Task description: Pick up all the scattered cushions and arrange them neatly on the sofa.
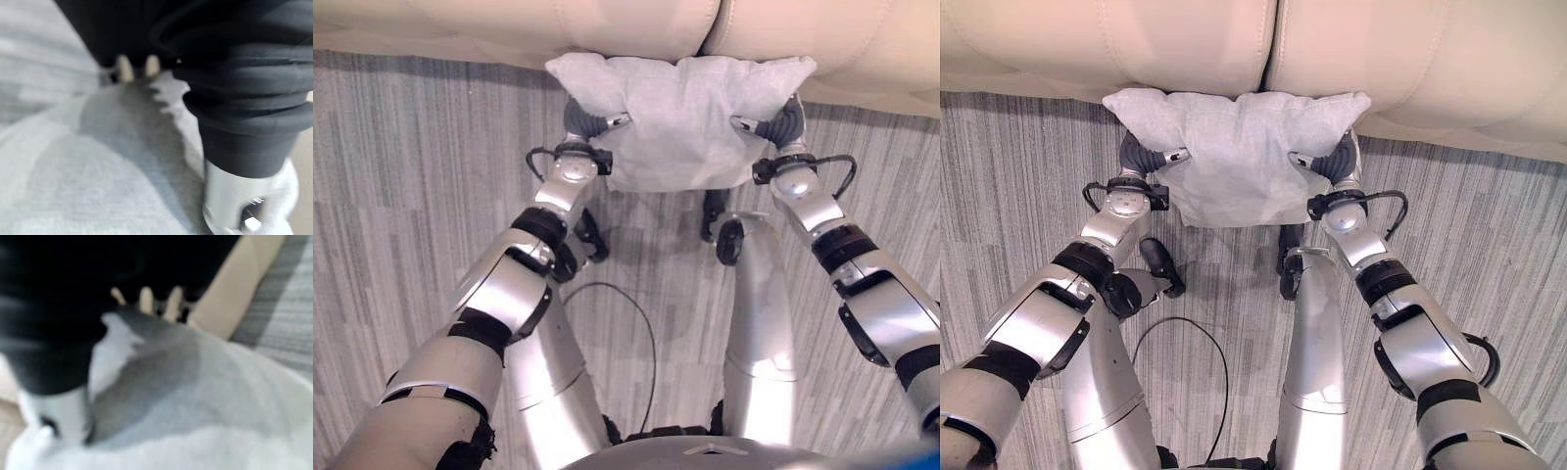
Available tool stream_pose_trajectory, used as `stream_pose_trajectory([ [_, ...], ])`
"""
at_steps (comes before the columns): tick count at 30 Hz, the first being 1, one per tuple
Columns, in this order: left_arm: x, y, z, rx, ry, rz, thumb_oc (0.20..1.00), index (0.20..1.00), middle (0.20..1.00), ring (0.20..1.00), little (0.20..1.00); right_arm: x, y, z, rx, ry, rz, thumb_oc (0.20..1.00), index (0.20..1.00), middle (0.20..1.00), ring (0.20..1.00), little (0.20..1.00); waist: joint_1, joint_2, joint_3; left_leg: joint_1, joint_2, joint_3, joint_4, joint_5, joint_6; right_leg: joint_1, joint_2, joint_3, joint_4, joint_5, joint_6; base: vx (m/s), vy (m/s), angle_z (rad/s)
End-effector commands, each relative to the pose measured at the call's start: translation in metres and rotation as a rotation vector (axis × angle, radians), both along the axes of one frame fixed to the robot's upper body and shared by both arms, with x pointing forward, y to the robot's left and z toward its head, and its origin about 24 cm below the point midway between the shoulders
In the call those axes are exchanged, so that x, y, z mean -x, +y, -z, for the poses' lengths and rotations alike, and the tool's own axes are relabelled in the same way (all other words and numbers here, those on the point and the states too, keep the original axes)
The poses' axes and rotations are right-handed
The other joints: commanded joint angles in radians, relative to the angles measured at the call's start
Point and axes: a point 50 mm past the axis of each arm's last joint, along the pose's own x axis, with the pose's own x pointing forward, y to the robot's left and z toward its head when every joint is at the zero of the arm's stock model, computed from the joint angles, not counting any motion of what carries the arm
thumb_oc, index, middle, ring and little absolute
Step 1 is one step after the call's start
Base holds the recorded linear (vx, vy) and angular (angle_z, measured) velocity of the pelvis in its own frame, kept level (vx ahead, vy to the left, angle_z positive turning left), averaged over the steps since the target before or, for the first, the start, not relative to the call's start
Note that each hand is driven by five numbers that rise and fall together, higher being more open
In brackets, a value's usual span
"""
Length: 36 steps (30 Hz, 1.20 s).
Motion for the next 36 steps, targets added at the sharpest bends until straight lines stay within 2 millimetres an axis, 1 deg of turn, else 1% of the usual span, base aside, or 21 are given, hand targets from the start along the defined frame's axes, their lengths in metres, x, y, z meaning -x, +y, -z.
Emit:
stream_pose_trajectory([
  [1,0.008,-0.052,-0.044,0.118,-0.193,0.207,0.200,0.200,0.200,0.200,0.200,0.014,0.080,-0.036,-0.022,-0.170,-0.329,0.200,0.200,0.200,0.200,0.200,0.005,0.045,-0.036,-0.041,-0.065,-0.126,-0.163,0.092,-0.005,0.047,0.028,0.027,-0.058,-0.028,0.022,0.00,0.000,0.00],
  [7,0.014,-0.049,-0.043,0.122,-0.219,0.233,0.200,0.200,0.200,0.200,0.200,0.023,0.080,-0.034,-0.047,-0.201,-0.361,0.200,0.200,0.200,0.200,0.200,0.005,0.054,-0.072,-0.041,-0.068,-0.127,-0.192,0.104,-0.016,0.047,0.036,0.018,-0.072,-0.019,0.025,0.00,0.000,0.00],
  [8,0.016,-0.050,-0.042,0.119,-0.228,0.248,0.200,0.200,0.200,0.200,0.200,0.025,0.079,-0.031,-0.054,-0.204,-0.366,0.200,0.200,0.200,0.200,0.200,0.005,0.057,-0.087,-0.041,-0.069,-0.124,-0.209,0.108,-0.019,0.047,0.036,0.014,-0.086,-0.017,0.026,0.01,-0.048,-0.01],
  [9,0.020,-0.050,-0.037,0.131,-0.235,0.266,0.200,0.200,0.200,0.200,0.200,0.029,0.073,-0.026,-0.057,-0.208,-0.360,0.200,0.200,0.200,0.200,0.200,0.004,0.063,-0.127,-0.040,-0.072,-0.116,-0.255,0.120,-0.025,0.047,0.035,0.007,-0.121,-0.014,0.030,0.01,-0.064,0.01],
  [12,0.025,-0.051,-0.033,0.135,-0.248,0.286,0.200,0.200,0.200,0.200,0.200,0.034,0.065,-0.018,-0.049,-0.206,-0.352,0.200,0.200,0.200,0.200,0.200,0.002,0.062,-0.170,-0.029,-0.074,-0.092,-0.312,0.137,-0.035,0.048,0.028,0.007,-0.157,-0.011,0.032,-0.02,-0.046,0.15],
  [13,0.033,-0.051,-0.028,0.153,-0.266,0.314,0.200,0.200,0.200,0.200,0.200,0.040,0.057,-0.008,-0.049,-0.203,-0.348,0.200,0.200,0.200,0.200,0.200,0.001,0.062,-0.204,0.016,-0.075,-0.070,-0.384,0.156,-0.046,0.083,0.021,0.002,-0.204,-0.007,0.036,-0.07,-0.028,0.22],
  [18,0.045,-0.048,-0.016,0.162,-0.280,0.349,0.200,0.200,0.200,0.200,0.200,0.052,0.047,0.005,-0.062,-0.200,-0.349,0.200,0.200,0.200,0.200,0.200,-0.006,0.065,-0.231,0.129,-0.074,-0.057,-0.501,0.186,-0.061,0.204,0.014,-0.027,-0.312,0.007,0.048,-0.07,-0.003,0.06],
  [19,0.048,-0.048,-0.012,0.170,-0.280,0.355,0.200,0.200,0.200,0.200,0.200,0.055,0.045,0.009,-0.064,-0.197,-0.348,0.200,0.200,0.200,0.200,0.200,-0.009,0.066,-0.236,0.168,-0.071,-0.052,-0.535,0.196,-0.067,0.242,0.010,-0.038,-0.340,0.012,0.053,-0.06,0.012,0.02],
  [20,0.054,-0.047,-0.003,0.191,-0.274,0.376,0.200,0.200,0.200,0.200,0.200,0.060,0.039,0.018,-0.067,-0.182,-0.342,0.200,0.200,0.200,0.200,0.200,-0.014,0.069,-0.254,0.248,-0.065,-0.047,-0.613,0.211,-0.074,0.315,0.002,-0.055,-0.403,0.020,0.063,-0.08,0.026,0.03],
  [23,0.067,-0.045,0.013,0.185,-0.264,0.407,0.200,0.200,0.200,0.200,0.200,0.072,0.033,0.033,-0.073,-0.163,-0.342,0.200,0.200,0.200,0.200,0.200,-0.026,0.068,-0.265,0.400,-0.071,-0.037,-0.736,0.241,-0.085,0.452,-0.009,-0.073,-0.512,0.044,0.074,-0.03,0.019,0.07],
  [25,0.072,-0.046,0.018,0.198,-0.260,0.423,0.200,0.200,0.200,0.200,0.200,0.076,0.031,0.038,-0.088,-0.154,-0.341,0.200,0.200,0.200,0.200,0.200,-0.029,0.067,-0.276,0.444,-0.069,-0.036,-0.774,0.251,-0.092,0.496,-0.017,-0.082,-0.549,0.049,0.077,0.01,0.006,0.02],
  [26,0.076,-0.045,0.025,0.206,-0.246,0.430,0.200,0.200,0.200,0.200,0.200,0.080,0.029,0.045,-0.105,-0.137,-0.342,0.200,0.200,0.200,0.200,0.200,-0.032,0.066,-0.288,0.488,-0.070,-0.031,-0.809,0.255,-0.097,0.536,-0.022,-0.090,-0.579,0.055,0.083,0.04,0.012,0.03],
  [27,0.083,-0.046,0.039,0.229,-0.214,0.449,0.200,0.200,0.200,0.200,0.200,0.086,0.026,0.054,-0.120,-0.114,-0.342,0.200,0.200,0.200,0.200,0.200,-0.039,0.061,-0.298,0.575,-0.085,-0.025,-0.871,0.268,-0.105,0.626,-0.026,-0.106,-0.645,0.063,0.086,0.06,0.027,0.06],
  [28,0.087,-0.045,0.045,0.241,-0.202,0.448,0.200,0.200,0.200,0.200,0.200,0.089,0.024,0.060,-0.124,-0.100,-0.338,0.200,0.200,0.200,0.200,0.200,-0.041,0.059,-0.302,0.635,-0.093,-0.020,-0.912,0.275,-0.108,0.680,-0.027,-0.113,-0.685,0.070,0.088,0.05,0.014,0.09],
  [29,0.087,-0.045,0.045,0.241,-0.201,0.448,0.200,0.200,0.200,0.200,0.200,0.089,0.024,0.060,-0.124,-0.100,-0.338,0.200,0.200,0.200,0.200,0.200,-0.041,0.059,-0.301,0.637,-0.093,-0.020,-0.914,0.276,-0.108,0.683,-0.027,-0.113,-0.686,0.070,0.088,0.04,0.035,0.13],
  [30,0.091,-0.042,0.050,0.259,-0.196,0.447,0.200,0.200,0.200,0.200,0.200,0.093,0.020,0.063,-0.115,-0.095,-0.334,0.200,0.200,0.200,0.200,0.200,-0.044,0.056,-0.305,0.682,-0.097,-0.018,-0.932,0.280,-0.111,0.728,-0.030,-0.121,-0.708,0.076,0.090,0.10,0.056,0.12],
  [31,0.098,-0.040,0.064,0.287,-0.156,0.450,0.200,0.200,0.200,0.200,0.200,0.100,0.014,0.072,-0.099,-0.060,-0.326,0.200,0.200,0.200,0.200,0.200,-0.046,0.049,-0.305,0.789,-0.105,-0.009,-0.980,0.285,-0.116,0.836,-0.035,-0.134,-0.766,0.086,0.095,0.08,0.098,0.08],
  [32,0.100,-0.039,0.068,0.302,-0.143,0.448,0.200,0.200,0.200,0.200,0.200,0.102,0.013,0.075,-0.095,-0.050,-0.327,0.200,0.200,0.200,0.200,0.200,-0.047,0.047,-0.304,0.828,-0.111,0.005,-1.008,0.313,-0.109,0.875,-0.040,-0.147,-0.799,0.115,0.091,0.11,0.098,0.03],
  [34,0.105,-0.035,0.079,0.310,-0.109,0.442,0.200,0.200,0.200,0.200,0.200,0.107,0.007,0.083,-0.094,-0.021,-0.319,0.200,0.200,0.200,0.200,0.200,-0.051,0.039,-0.301,0.927,-0.122,0.013,-1.043,0.317,-0.113,0.984,-0.042,-0.158,-0.854,0.123,0.097,0.09,0.074,0.08],
  [35,0.105,-0.035,0.079,0.310,-0.109,0.442,0.200,0.200,0.200,0.200,0.200,0.108,0.007,0.083,-0.095,-0.021,-0.319,0.200,0.200,0.200,0.200,0.200,-0.051,0.038,-0.296,0.935,-0.123,0.013,-1.046,0.318,-0.113,0.991,-0.042,-0.158,-0.857,0.124,0.097,0.16,0.098,0.13],
  [36,0.111,-0.032,0.090,0.316,-0.079,0.436,0.200,0.200,0.200,0.200,0.200,0.113,0.002,0.089,-0.085,-0.001,-0.308,0.200,0.200,0.200,0.200,0.200,-0.052,0.031,-0.295,1.021,-0.134,0.021,-1.067,0.316,-0.115,1.090,-0.045,-0.169,-0.902,0.131,0.106,0.18,0.114,0.09],
])
